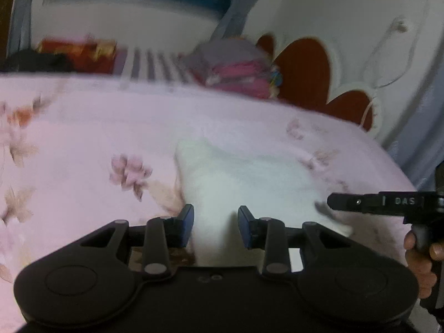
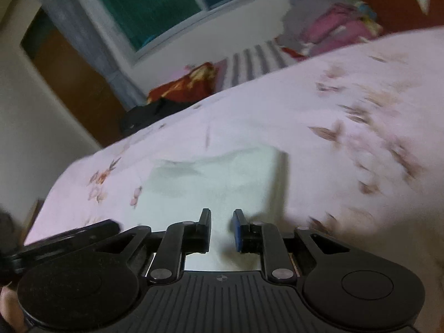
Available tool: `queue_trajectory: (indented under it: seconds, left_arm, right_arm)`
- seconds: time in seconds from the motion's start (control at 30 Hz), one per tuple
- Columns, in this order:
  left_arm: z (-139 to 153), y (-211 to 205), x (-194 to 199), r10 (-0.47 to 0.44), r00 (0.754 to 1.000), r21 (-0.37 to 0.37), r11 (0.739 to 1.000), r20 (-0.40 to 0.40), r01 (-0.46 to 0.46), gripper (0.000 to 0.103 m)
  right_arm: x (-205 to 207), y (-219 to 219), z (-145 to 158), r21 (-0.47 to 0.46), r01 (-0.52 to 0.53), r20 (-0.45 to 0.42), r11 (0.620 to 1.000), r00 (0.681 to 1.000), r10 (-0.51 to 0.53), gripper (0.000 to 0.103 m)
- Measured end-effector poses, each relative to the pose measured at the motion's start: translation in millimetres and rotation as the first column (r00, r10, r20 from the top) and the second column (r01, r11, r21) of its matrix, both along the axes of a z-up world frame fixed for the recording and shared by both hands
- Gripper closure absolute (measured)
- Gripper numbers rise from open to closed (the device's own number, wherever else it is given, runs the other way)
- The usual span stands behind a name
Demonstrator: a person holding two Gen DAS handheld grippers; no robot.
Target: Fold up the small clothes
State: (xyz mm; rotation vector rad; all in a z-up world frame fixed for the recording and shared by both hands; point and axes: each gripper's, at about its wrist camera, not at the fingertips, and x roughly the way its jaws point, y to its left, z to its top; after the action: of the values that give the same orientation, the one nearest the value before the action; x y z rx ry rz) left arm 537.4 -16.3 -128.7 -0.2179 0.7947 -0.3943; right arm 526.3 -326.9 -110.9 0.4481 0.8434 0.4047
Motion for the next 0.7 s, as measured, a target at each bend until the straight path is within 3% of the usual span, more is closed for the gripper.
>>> queue_trajectory:
  seconds: [0.07, 0.13, 0.23, 0.33, 0.37, 0.43, 0.5, 0.57, 0.63, 0.7]
  left_arm:
    - [-11, -5, 4, -0.014, 0.999, -0.006, 1.0, -0.035, 0.014, 0.07]
    - [-11, -8, -1, -0.022, 0.999, 0.018, 1.0, -0.026, 0.022, 0.069]
    - [-17, -8, -7, -0.016, 0.999, 0.015, 1.0, -0.036, 0.017, 0.069]
    - [-21, -15, -5, 0.03, 0.998, -0.003, 1.0, -0.046, -0.03, 0.069]
    - [-20, -22, -5, 0.043, 0.998, 0.016, 0.999, -0.047, -0.042, 0.069]
    - [-14, -37, -6, 0.018, 0.999, 0.096, 0.995, -0.04, -0.014, 0.067]
    - [-1, -36, -3, -0.012, 0.999, 0.149, 0.989, -0.046, 0.019, 0.066]
    - [19, -30, -4, -0.003, 0.998, 0.169, 0.986, 0.055, -0.007, 0.068]
    - [30, -32, 8, -0.043, 0.993, 0.146, 0.989, 0.106, 0.028, 0.068]
    - [25, -40, 31, -0.11, 0.991, 0.087, 0.991, 0.078, 0.103, 0.068]
  right_arm:
    - [12, 16, -8, -0.103, -0.038, -0.044, 0.994, 0.998, 0.033, 0.087]
    - [10, 10, -15, -0.098, -0.037, -0.099, 0.994, 0.995, 0.027, 0.087]
    - [-12, -8, -2, -0.076, 0.001, -0.001, 0.997, 1.0, -0.001, 0.086]
    - [-7, -1, 11, -0.052, -0.036, 0.088, 0.998, 0.995, 0.04, 0.086]
    - [0, 10, 6, -0.096, -0.064, 0.079, 0.993, 0.994, 0.072, 0.086]
    - [19, 32, -22, -0.264, -0.106, -0.033, 0.959, 0.994, 0.101, 0.086]
    - [25, 19, -28, -0.187, -0.067, -0.042, 0.98, 0.997, 0.061, 0.086]
    - [24, 14, -12, -0.183, -0.039, -0.005, 0.982, 0.999, 0.039, 0.086]
    - [28, 15, -1, -0.178, -0.028, 0.057, 0.984, 0.998, 0.039, 0.086]
    - [45, 21, -8, -0.167, -0.03, 0.018, 0.985, 0.999, 0.033, 0.086]
